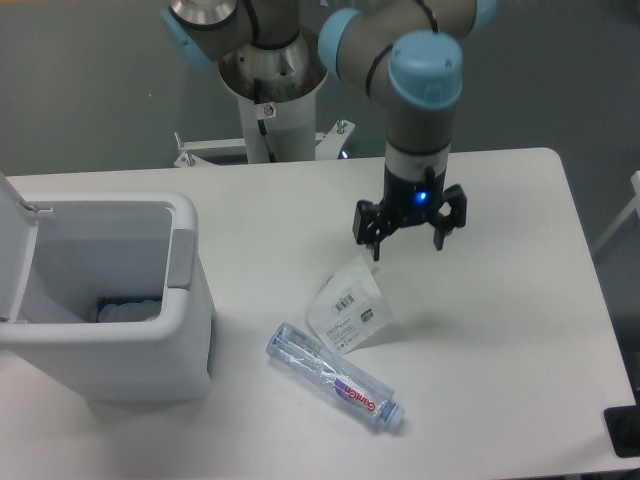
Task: Place the trash in the trash can
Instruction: 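Lower the open gripper onto the white barcode packet, then close the gripper on the white barcode packet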
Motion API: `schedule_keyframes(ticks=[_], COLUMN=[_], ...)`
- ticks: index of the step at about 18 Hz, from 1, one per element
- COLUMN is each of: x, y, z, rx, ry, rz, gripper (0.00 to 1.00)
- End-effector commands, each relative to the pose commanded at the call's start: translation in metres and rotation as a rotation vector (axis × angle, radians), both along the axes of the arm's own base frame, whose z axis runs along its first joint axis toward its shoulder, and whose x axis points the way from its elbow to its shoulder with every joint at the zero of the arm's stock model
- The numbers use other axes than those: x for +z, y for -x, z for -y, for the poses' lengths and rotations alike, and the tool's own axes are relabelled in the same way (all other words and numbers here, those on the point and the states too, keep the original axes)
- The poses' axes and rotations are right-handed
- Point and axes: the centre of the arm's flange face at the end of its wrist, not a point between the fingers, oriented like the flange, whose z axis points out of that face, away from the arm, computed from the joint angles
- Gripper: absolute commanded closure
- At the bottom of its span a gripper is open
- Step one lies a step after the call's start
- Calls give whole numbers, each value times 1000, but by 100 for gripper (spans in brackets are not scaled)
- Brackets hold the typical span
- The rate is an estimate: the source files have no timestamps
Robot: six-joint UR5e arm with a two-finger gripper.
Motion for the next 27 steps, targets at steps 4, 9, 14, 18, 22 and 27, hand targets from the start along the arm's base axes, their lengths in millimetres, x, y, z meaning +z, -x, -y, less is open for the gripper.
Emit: schedule_keyframes(ticks=[4, 9, 14, 18, 22, 27], x=[-32, -50, -70, -69, -57, -50], y=[6, 6, 0, 2, 7, 7], z=[-11, -21, -28, -28, -32, -34], rx=[-8, -13, -28, -15, 33, 33], ry=[10, 14, 32, 31, 18, 11], rz=[20, 27, 49, 45, 31, 21], gripper=[0, 0, 0, 26, 100, 100])
